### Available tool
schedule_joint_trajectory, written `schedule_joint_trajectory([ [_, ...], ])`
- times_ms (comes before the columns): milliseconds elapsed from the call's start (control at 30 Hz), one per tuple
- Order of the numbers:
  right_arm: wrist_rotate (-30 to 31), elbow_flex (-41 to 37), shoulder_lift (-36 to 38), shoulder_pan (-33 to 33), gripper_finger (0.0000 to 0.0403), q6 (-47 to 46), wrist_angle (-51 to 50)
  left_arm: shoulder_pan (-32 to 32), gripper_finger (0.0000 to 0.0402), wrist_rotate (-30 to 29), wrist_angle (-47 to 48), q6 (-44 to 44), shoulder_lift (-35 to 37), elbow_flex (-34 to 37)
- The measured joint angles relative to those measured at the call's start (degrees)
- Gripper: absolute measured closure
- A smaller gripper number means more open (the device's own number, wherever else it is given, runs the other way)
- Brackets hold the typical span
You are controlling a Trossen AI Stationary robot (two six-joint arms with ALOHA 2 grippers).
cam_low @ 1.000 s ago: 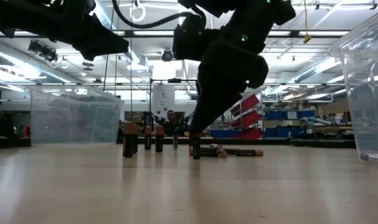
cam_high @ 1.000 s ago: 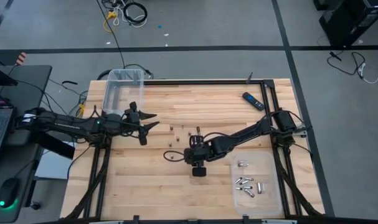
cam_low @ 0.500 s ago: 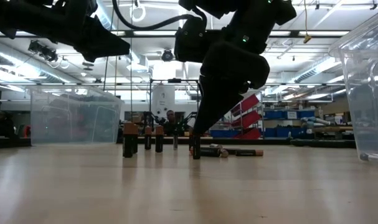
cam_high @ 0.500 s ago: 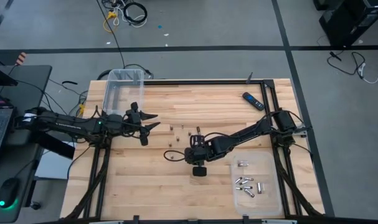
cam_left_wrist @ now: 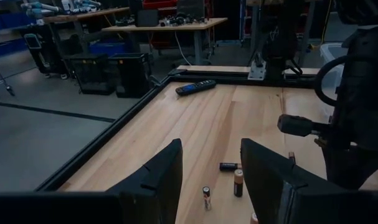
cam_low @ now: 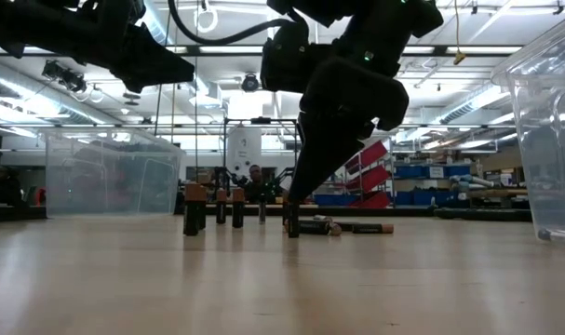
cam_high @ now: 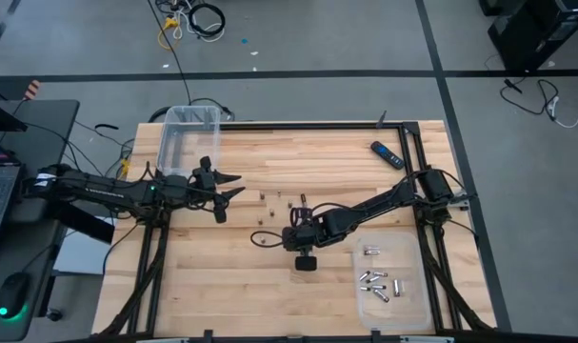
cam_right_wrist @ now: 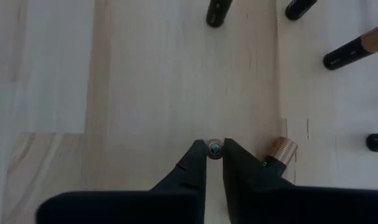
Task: Sort batteries
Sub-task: Put the black and copper battery into the top transparent bin
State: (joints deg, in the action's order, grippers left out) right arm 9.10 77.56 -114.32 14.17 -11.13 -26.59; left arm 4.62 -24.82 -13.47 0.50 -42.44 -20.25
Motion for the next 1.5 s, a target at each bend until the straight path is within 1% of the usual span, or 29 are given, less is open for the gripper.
schedule_joint_trajectory([
  [67, -0.1, 0.0, 0.1, 0.0, 0.0388, 0.5, 0.0, 0.0, 0.0241, 0.0, 0.0, 0.0, 0.0, 0.0],
  [133, -0.2, 0.0, 0.1, 0.0, 0.0393, 0.6, 0.0, 0.0, 0.0241, 0.0, 0.0, 0.0, 0.0, 0.0],
  [300, 0.1, 0.0, 0.1, 0.0, 0.0385, 1.1, 0.3, 0.0, 0.0241, 0.0, 0.0, 0.0, 0.0, 0.0],
  [433, 3.6, 0.0, 1.4, 0.0, 0.0391, 4.7, 0.8, 0.0, 0.0241, 0.0, 0.0, 0.0, 0.0, 0.0],
  [567, 6.6, 0.0, 4.9, -0.1, 0.0393, 7.8, 2.4, 0.0, 0.0241, 0.0, -0.4, -0.4, 0.0, 0.0],
  [633, 7.6, 0.0, 6.8, -0.1, 0.0393, 10.2, 4.7, 0.0, 0.0241, 0.2, -1.3, -1.4, 0.0, 0.0],
  [700, 7.8, 0.0, 8.9, -0.1, 0.0393, 13.4, 8.2, 0.0, 0.0241, 2.9, -2.9, -2.7, 0.0, 0.0],
  [733, 7.8, 0.0, 9.9, -0.1, 0.0393, 15.2, 10.3, 0.0, 0.0241, 5.5, -3.8, -3.6, 0.0, 0.0],
  [900, 7.1, 0.0, 11.8, -0.2, 0.0393, 26.2, 22.1, 0.0, 0.0241, 24.8, -7.0, -10.1, 0.0, 0.0],
  [967, 6.1, 0.0, 11.8, -0.2, 0.0393, 30.8, 27.2, 0.0, 0.0241, 30.1, -6.9, -12.2, 0.0, 0.0],
  [1033, 5.4, 0.0, 11.9, -0.2, 0.0393, 34.5, 31.4, 0.0, 0.0241, 33.3, -6.6, -13.6, 0.0, 0.0],
  [1133, 2.9, 0.0, 11.9, -0.3, 0.0393, 38.2, 35.4, 0.0, 0.0241, 33.7, -5.9, -13.8, 0.0, 0.0],
  [1267, 2.7, 0.0, 11.9, -0.3, 0.0393, 42.8, 40.6, 0.0, 0.0241, 33.8, -7.4, -13.7, -0.1, 0.0],
  [1500, 2.7, 0.0, 11.9, -1.3, 0.0393, 48.7, 46.9, 0.0, 0.0241, 34.0, -13.3, -10.0, -0.3, 0.0],
])
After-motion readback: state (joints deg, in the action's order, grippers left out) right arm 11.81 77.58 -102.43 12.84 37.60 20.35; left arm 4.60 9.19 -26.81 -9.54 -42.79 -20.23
